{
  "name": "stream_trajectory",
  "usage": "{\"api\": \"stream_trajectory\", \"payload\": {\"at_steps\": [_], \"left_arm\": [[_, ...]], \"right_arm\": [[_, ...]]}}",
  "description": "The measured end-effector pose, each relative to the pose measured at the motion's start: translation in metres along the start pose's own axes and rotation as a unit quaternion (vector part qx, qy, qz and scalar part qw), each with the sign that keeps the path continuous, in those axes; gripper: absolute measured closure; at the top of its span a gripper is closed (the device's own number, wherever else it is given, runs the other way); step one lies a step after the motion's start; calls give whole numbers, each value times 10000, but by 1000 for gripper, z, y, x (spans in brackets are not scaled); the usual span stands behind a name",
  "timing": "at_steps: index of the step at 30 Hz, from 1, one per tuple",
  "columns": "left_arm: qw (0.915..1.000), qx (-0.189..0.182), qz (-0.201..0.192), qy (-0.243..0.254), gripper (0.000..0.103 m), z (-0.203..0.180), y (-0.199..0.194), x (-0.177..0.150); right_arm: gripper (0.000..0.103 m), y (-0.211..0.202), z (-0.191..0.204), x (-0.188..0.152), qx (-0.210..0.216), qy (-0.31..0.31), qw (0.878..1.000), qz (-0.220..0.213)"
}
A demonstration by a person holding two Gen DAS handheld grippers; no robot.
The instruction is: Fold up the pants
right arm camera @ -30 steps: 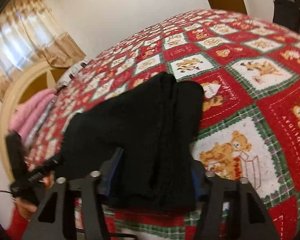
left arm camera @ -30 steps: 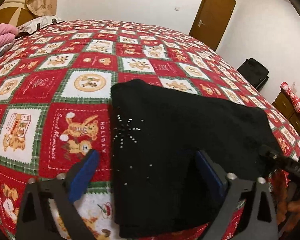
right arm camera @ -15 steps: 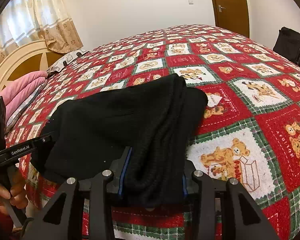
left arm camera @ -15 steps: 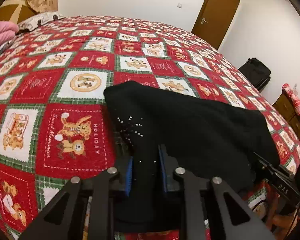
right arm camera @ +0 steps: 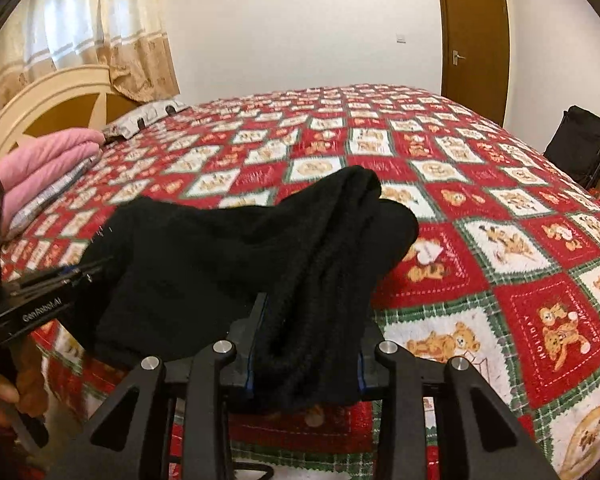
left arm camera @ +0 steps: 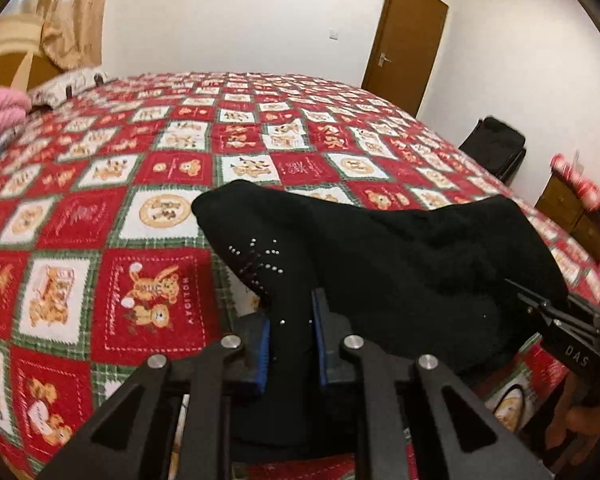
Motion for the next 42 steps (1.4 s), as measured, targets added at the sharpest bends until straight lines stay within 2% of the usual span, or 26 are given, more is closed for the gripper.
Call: {"api": "stream_trajectory", "payload": {"at_steps": [7,11,16,23,28,31,39,42], "left_arm": [[9998,-89,89,-170,85,7,-1,-1],[9996,-82,-57,-267,85,18,-13,7],[9986,177,-361,-332,86,41,-32,18],[9921,856,-563,-721,87,97,-50,25],[9819,1357,-798,-1051,87,143,-69,34],[9722,1799,-958,-1149,87,172,-82,42],[9501,2618,-1183,-1214,87,230,-98,64],[9389,2984,-1200,-1224,87,249,-94,72]], "right_arm": [[68,-9,14,7,30,-108,9999,-82],[68,-15,22,18,121,-157,9996,-186],[68,-21,49,39,285,-490,9974,-437],[68,2,113,69,771,-1050,9899,-564],[68,29,167,89,1208,-1408,9808,-606],[68,48,203,103,1432,-1731,9721,-680],[68,98,283,136,1752,-2236,9555,-803],[68,116,310,146,1771,-2381,9511,-853]]}}
Point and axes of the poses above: each gripper's, at about its wrist camera, not at the fingertips, and y roughly the way its jaws point, z to its left, x to its top, the point moved 3 cm from there along y, roughly the way its jaws point, and after that the axes turned 2 degrees about -x, right-handed, at the moved point
